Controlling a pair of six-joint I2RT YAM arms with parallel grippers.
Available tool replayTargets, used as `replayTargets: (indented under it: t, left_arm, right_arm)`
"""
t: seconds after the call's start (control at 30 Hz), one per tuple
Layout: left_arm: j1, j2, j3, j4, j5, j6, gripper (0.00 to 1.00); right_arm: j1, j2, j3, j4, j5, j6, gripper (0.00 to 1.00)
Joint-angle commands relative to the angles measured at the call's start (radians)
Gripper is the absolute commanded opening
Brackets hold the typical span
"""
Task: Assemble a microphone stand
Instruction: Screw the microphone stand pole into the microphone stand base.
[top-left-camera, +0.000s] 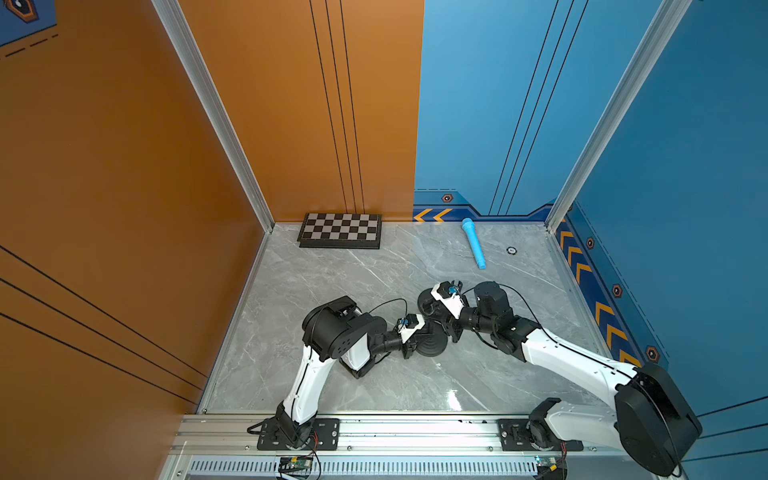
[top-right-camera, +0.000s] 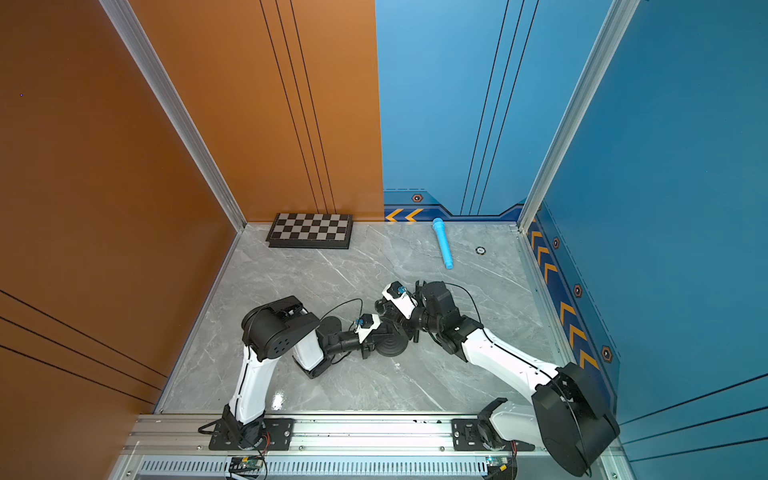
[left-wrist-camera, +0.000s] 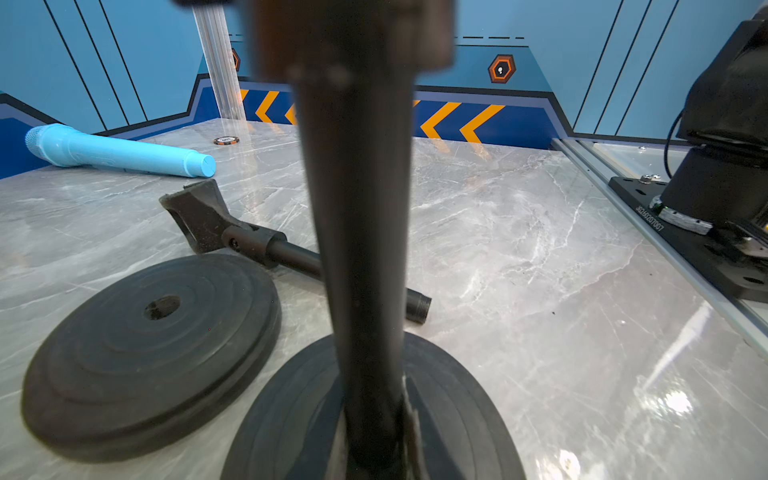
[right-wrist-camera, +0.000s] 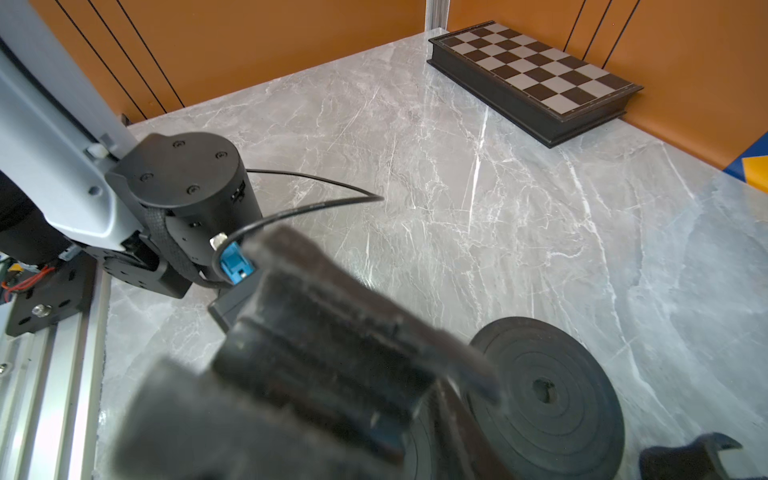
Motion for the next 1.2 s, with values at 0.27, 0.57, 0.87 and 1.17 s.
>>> replayTargets:
  t: [0.27, 0.57, 0.87, 1.17]
  left_arm:
    - [-0.007, 0.062, -0.037, -0.19, -0.02, 0.003, 0.23]
    - [-0.005, 0.06, -0.037, -0.191, -0.021, 0.0, 0.22]
    - [-0.003, 0.06, -0.04, -0.191, -0.019, 0.008, 0.22]
    - [0.0, 0.065, -0.036, -0.191, -0.011, 0.008, 0.22]
  right_arm:
    - [0.112, 0.004, -0.078, 0.1, 0.512, 0.23, 0.0]
    - [0.49, 0.043, -0.167, 0.122, 1.268, 0.636, 0.0]
    - [0.379, -0.109, -0.15, 0.074, 0.661, 0.272, 0.47]
    - [0.06, -0.232, -0.181, 0.046, 0.103, 0.028, 0.57]
